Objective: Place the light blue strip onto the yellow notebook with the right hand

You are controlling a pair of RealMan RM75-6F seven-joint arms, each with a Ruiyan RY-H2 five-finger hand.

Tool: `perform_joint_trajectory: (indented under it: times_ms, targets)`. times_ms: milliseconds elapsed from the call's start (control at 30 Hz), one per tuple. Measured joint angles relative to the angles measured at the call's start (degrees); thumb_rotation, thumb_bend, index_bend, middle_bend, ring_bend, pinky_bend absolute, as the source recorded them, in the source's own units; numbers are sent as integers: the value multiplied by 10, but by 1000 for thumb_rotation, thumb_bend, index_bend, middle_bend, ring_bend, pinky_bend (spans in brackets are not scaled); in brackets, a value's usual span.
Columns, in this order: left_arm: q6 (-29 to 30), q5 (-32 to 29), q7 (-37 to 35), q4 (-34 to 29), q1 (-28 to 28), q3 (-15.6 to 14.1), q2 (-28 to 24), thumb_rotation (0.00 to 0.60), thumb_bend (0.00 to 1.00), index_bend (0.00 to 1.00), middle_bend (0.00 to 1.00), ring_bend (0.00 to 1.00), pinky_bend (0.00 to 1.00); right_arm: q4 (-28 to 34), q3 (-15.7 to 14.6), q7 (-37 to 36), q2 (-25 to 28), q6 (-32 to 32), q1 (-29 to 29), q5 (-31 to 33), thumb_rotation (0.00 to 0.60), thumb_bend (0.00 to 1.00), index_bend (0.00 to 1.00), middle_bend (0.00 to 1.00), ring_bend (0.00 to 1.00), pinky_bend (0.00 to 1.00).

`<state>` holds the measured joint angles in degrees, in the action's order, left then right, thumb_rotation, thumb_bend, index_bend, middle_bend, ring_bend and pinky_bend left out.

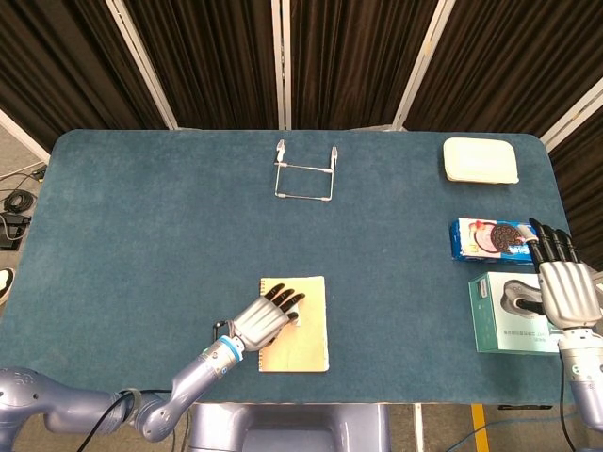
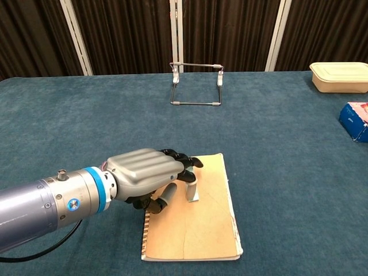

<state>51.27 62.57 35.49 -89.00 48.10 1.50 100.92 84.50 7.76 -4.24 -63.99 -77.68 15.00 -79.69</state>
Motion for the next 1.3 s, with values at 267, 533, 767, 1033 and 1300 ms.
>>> perform_joint_trajectory:
  times_ms: [267,533,767,1033,1300]
  targets:
    - [6,14,-2,-5,-2,-2,-1,600,931,350,0,0,0,2,3,-3,3,-2,-3,-2,600,78,0,0,0,0]
    - [-1,3,7,10,-1,-8,12,600,931,352,0,0,0,3,5,-6,5,-3,-5,-3,600,77,0,0,0,0]
    - [8,11,2,2,-2,1,10,600,932,351,0,0,0,3,7,-8,6,-2,-6,-3,600,77,0,0,0,0]
    - [3,7,1,4,0,3,10,600,931,351,0,0,0,4,9,-9,6,-1,-7,-2,600,78,0,0,0,0]
    - [-1,12,-6,29,-2,-3,28,600,930,349,0,0,0,4,11,-12,8,-2,-9,-2,600,77,0,0,0,0]
